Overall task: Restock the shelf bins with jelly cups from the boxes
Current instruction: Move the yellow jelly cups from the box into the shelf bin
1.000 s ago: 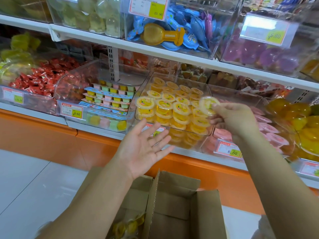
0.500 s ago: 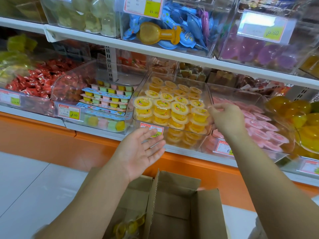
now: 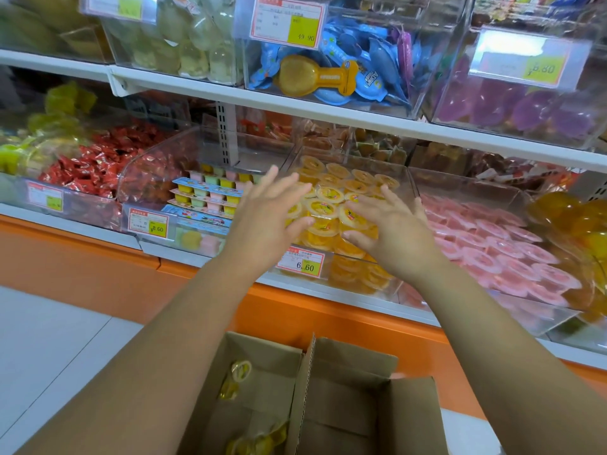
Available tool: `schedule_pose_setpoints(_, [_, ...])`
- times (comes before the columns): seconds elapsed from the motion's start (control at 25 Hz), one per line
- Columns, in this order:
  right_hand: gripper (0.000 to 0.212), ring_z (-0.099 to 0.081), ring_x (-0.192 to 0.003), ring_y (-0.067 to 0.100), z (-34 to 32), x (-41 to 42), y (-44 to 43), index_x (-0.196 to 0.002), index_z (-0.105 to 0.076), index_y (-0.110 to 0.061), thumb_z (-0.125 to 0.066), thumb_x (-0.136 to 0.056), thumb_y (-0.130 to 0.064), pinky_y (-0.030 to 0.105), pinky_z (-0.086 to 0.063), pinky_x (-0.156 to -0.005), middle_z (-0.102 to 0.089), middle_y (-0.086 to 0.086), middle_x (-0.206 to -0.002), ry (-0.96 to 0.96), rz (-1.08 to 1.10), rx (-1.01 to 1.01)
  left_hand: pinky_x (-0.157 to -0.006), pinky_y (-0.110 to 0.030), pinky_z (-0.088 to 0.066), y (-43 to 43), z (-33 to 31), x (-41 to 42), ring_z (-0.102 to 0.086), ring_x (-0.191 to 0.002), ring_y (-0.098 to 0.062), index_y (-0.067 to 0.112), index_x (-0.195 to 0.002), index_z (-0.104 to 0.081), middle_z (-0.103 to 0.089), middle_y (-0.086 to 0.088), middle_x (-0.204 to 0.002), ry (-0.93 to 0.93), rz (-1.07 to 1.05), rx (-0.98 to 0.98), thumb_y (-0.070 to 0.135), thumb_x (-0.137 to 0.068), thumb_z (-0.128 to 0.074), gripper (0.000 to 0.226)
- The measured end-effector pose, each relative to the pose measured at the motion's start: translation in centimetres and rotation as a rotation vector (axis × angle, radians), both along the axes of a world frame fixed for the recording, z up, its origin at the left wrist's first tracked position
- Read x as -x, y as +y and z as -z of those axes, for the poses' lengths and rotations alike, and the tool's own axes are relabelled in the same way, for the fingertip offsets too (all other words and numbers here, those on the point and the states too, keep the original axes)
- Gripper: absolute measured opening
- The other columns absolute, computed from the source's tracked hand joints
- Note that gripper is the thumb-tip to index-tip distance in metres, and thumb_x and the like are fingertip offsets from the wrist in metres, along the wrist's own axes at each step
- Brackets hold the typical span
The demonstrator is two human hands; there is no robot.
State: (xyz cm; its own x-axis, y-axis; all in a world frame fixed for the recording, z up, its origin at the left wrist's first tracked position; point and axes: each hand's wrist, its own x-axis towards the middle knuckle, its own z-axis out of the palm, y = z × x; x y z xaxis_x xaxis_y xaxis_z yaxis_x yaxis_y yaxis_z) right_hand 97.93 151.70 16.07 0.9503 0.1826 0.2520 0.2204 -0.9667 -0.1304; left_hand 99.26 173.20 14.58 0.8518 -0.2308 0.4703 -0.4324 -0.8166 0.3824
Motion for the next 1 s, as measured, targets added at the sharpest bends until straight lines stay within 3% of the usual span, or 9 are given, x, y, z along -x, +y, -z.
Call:
schedule_pose_setpoints(0.12, [0.050,-0.009,-0.148,0.013,0.6,-0.4,-0.1,-0.141,-0.040,-0.045,-0.049,-0.092,-0.054,0.058,-0.001,-0.115,-0.031,-0.016,-0.154,0.003,0.011,-0.011,-0.123,-0.049,-0.001,-1.2,1.0,-1.6,-0.007,-0.153,-0.016,0.039,-0.148,-0.041,-0.029,0.010,-0.161,0.043,0.037,-0.103,0.046,-0.097,-0.054,0.053])
schedule_pose_setpoints(0.36, [0.043,-0.020,-0.146,0.011,1.3,-1.0,-1.2,-0.137,-0.045,-0.046,-0.050,-0.094,-0.050,0.056,-0.009,-0.115,-0.040,-0.015,-0.149,-0.037,0.010,-0.013,-0.121,-0.053,-0.011,-1.4,2.1,-2.4,-0.019,-0.151,-0.016,0.040,-0.139,-0.053,-0.043,0.011,-0.153,0.062,0.091,0.016,0.042,-0.098,-0.055,0.041])
schedule_pose_setpoints(0.6, [0.043,-0.037,-0.137,0.011,1.8,-1.1,-1.3,-0.134,-0.050,-0.044,-0.055,-0.092,-0.048,0.056,-0.025,-0.110,-0.047,-0.012,-0.144,-0.094,-0.019,-0.033,-0.121,-0.054,-0.009,-1.5,2.3,-2.4,-0.017,-0.151,-0.014,0.043,-0.137,-0.054,-0.042,0.015,-0.153,0.048,0.073,0.007,0.044,-0.097,-0.057,0.041])
schedule_pose_setpoints(0.88, [0.054,-0.042,-0.134,0.011,1.4,-0.6,-1.6,-0.134,-0.050,-0.042,-0.068,-0.083,-0.046,0.056,-0.028,-0.110,-0.049,-0.013,-0.142,-0.109,-0.055,-0.076,-0.121,-0.056,-0.008,-1.1,1.5,-1.6,-0.012,-0.152,-0.012,0.046,-0.141,-0.048,-0.034,0.015,-0.158,0.073,0.078,0.010,0.044,-0.092,-0.065,0.052])
schedule_pose_setpoints(1.0, [0.056,-0.044,-0.132,0.012,1.2,-0.4,-2.2,-0.133,-0.052,-0.038,-0.070,-0.081,-0.047,0.053,-0.032,-0.109,-0.052,-0.012,-0.140,-0.096,-0.075,-0.175,-0.121,-0.051,-0.018,-0.4,1.2,-0.6,-0.021,-0.149,-0.012,0.041,-0.144,-0.046,-0.039,0.012,-0.156,0.068,0.081,0.144,0.039,-0.090,-0.069,0.058])
